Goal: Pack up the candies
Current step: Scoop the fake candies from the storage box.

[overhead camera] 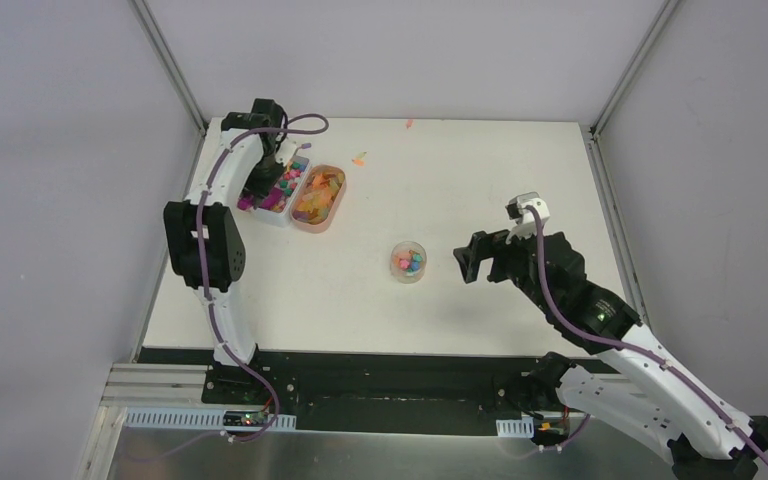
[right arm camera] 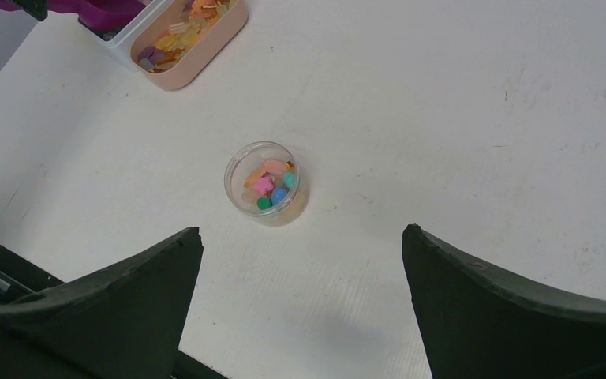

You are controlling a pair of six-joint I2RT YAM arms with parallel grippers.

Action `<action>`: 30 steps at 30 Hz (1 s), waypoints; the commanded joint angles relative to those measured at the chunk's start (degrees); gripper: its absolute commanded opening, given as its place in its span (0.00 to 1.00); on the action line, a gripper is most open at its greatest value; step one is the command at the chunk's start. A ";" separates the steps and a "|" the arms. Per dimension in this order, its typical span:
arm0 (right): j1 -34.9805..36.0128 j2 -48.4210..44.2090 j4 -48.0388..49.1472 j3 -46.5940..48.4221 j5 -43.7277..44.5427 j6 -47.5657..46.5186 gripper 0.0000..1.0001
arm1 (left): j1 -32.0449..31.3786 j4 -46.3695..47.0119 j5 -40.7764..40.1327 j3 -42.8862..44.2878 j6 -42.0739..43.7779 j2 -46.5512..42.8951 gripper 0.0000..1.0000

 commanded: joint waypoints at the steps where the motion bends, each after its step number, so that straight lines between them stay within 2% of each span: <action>1: 0.27 -0.11 2.25 1.81 -1.07 1.34 1.00 | 0.09 1.39 0.23 3.85 1.37 1.71 0.00; 7: 0.20 0.11 2.58 1.54 -1.11 1.84 1.00 | 0.11 4.17 1.43 2.79 1.28 3.22 0.00; 18: 0.19 0.49 3.42 0.61 -1.33 2.79 1.00 | 0.11 13.35 3.65 -5.03 0.34 2.07 0.00; 30: 0.25 -0.55 3.16 -0.01 -0.14 2.61 1.00 | 0.11 17.85 4.34 -9.27 -1.81 2.05 0.00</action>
